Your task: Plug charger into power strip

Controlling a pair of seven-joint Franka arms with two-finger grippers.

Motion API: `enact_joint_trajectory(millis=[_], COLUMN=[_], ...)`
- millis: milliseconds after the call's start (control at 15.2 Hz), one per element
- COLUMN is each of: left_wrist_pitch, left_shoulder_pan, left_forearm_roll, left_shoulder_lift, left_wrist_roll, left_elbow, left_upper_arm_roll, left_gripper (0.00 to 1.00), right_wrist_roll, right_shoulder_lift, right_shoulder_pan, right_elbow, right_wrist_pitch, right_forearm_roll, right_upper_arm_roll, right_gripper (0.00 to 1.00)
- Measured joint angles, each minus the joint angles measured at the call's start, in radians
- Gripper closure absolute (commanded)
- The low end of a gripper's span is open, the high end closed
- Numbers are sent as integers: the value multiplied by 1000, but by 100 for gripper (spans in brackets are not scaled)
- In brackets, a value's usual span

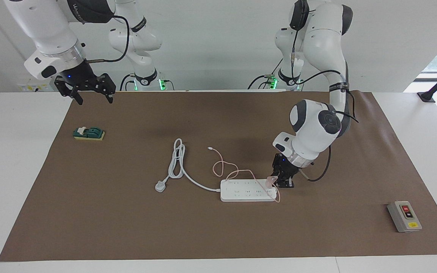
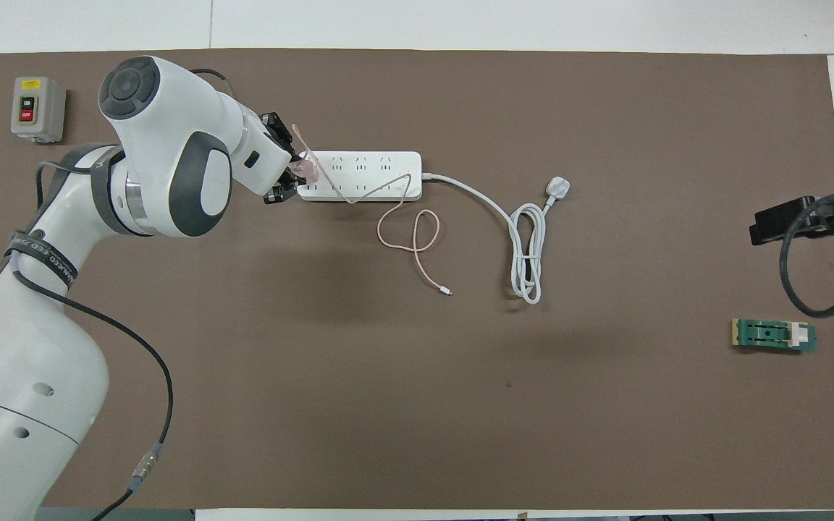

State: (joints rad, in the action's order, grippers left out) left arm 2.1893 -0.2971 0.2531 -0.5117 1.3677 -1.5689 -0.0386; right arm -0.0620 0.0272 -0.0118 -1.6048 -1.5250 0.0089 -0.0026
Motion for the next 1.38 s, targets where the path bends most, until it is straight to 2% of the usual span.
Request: enact_joint_trajectory(millis=[1381], left_wrist_pitch=[-4], left_shoulder_pan=[-12], left_forearm_roll=[-4], left_shoulder_lift=[-3], left_wrist_roll=[-60], left_elbow=[0], left_upper_arm_roll=[0], left_gripper=[100], right_wrist_roll=[-33], right_shoulder_lift=[0], right_shoulder_pan=[-11], right_elbow=[-1], right_wrist_pitch=[4], right_forearm_roll=[0], right_upper_arm_roll=[0], right_gripper=[0])
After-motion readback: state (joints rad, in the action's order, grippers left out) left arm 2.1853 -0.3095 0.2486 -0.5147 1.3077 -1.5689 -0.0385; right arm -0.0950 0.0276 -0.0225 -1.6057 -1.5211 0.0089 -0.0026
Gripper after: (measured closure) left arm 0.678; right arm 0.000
